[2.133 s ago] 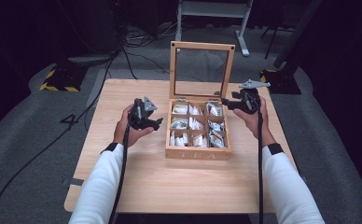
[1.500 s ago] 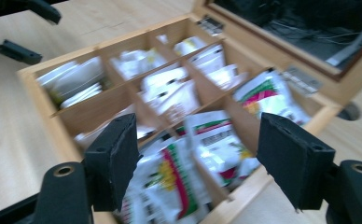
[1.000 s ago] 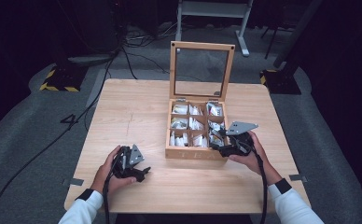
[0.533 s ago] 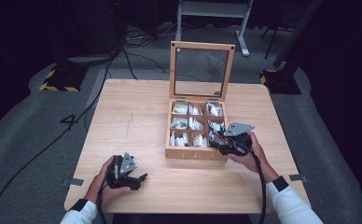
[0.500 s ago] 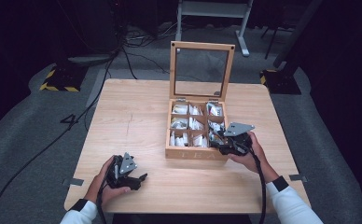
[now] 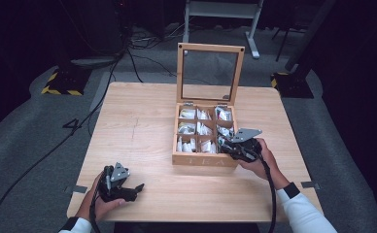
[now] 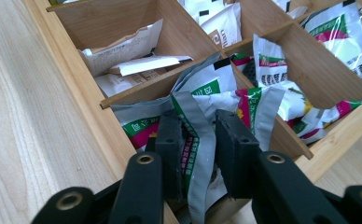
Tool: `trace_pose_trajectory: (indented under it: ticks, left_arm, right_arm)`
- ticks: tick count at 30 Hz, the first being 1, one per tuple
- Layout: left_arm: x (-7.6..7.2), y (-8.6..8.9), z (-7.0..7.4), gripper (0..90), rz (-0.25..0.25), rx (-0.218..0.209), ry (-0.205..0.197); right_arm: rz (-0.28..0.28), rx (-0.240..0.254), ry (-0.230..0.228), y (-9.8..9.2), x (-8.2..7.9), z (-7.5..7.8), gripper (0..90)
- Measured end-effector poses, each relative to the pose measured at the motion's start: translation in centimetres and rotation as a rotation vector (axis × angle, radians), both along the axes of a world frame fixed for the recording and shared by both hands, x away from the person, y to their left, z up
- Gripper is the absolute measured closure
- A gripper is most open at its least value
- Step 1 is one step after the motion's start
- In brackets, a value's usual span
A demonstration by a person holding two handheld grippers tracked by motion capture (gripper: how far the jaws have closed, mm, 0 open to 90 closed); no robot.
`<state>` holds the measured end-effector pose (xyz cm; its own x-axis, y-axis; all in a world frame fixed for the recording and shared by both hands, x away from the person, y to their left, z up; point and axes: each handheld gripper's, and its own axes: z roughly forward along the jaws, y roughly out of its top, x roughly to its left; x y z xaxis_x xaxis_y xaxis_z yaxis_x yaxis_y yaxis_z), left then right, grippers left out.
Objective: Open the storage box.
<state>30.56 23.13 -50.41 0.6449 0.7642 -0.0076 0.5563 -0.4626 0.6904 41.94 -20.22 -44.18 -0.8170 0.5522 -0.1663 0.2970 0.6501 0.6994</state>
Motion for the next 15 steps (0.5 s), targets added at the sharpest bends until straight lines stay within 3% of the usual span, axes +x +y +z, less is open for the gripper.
trace_pose_trajectory:
  ticks: [6,11,13,15]
  left_arm:
    - [0.4,0.1,-0.1,13.9,-0.020,-0.005,0.006]
    - [1.0,0.2,0.0,9.3,-0.047,0.010,0.016]
    - [1.1,0.1,0.0,8.8,-0.047,0.008,0.018]
    - [1.1,0.1,-0.1,8.7,-0.047,0.005,0.018]
  right_arm:
    - [0.005,0.014,0.028,-0.2,0.1,0.1,75.9]
    - [0.002,0.081,0.045,-0.9,0.0,0.3,76.8]
    - [-0.007,0.135,0.037,-1.5,-0.2,0.8,77.8]
    - [-0.007,0.154,0.032,-1.7,-0.3,0.9,78.1]
